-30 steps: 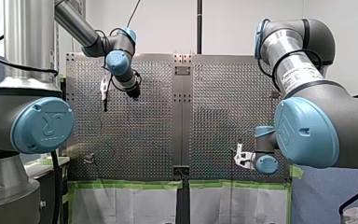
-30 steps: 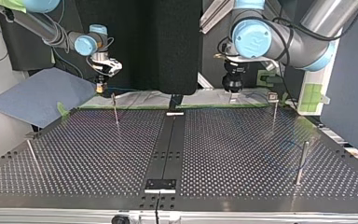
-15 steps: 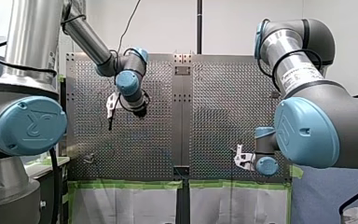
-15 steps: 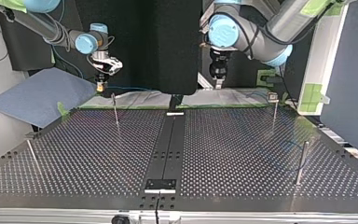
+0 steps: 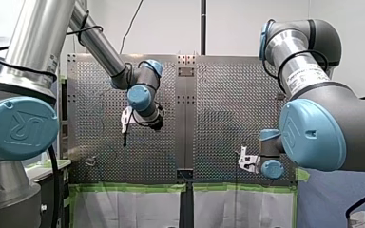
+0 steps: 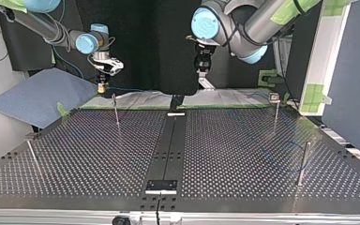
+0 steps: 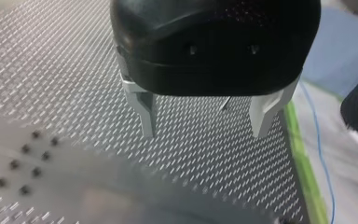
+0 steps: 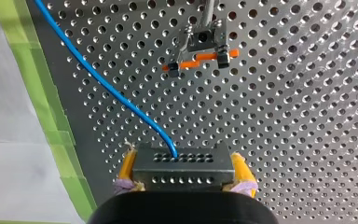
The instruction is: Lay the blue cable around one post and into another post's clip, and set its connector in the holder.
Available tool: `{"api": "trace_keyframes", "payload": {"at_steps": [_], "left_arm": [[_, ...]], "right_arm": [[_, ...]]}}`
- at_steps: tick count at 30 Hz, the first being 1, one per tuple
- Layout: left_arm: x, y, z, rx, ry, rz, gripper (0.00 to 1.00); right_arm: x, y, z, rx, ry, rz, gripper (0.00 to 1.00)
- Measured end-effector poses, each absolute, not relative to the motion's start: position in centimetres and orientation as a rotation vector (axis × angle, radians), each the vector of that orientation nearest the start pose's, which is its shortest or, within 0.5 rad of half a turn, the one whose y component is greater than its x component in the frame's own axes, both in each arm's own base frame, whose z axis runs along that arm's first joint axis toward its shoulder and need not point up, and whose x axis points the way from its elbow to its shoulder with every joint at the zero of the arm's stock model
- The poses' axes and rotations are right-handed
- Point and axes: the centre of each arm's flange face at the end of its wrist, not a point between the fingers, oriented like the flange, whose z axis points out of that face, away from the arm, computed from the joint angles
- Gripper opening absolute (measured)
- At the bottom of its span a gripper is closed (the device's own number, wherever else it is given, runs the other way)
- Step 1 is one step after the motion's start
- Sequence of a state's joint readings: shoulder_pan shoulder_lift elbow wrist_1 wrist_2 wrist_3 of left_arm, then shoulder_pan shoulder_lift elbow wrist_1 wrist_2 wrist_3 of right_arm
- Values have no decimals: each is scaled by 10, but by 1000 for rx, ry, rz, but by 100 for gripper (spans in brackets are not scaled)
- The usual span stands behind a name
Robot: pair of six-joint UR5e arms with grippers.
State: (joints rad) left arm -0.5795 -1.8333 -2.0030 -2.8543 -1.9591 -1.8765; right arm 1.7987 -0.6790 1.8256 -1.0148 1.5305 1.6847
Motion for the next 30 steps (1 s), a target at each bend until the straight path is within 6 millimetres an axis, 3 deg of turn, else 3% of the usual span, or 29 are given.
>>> {"api": "trace_keyframes", "payload": {"at_steps": [16,30], "left_arm": [[293,-384,132,131,1948,-277,100],[257,-418,87,214,1946,-354,100]], "right_arm": [[265,-532,-40,1465,-1263,1408,25],[266,-532,-39,1467,-1259,1418,25]]}}
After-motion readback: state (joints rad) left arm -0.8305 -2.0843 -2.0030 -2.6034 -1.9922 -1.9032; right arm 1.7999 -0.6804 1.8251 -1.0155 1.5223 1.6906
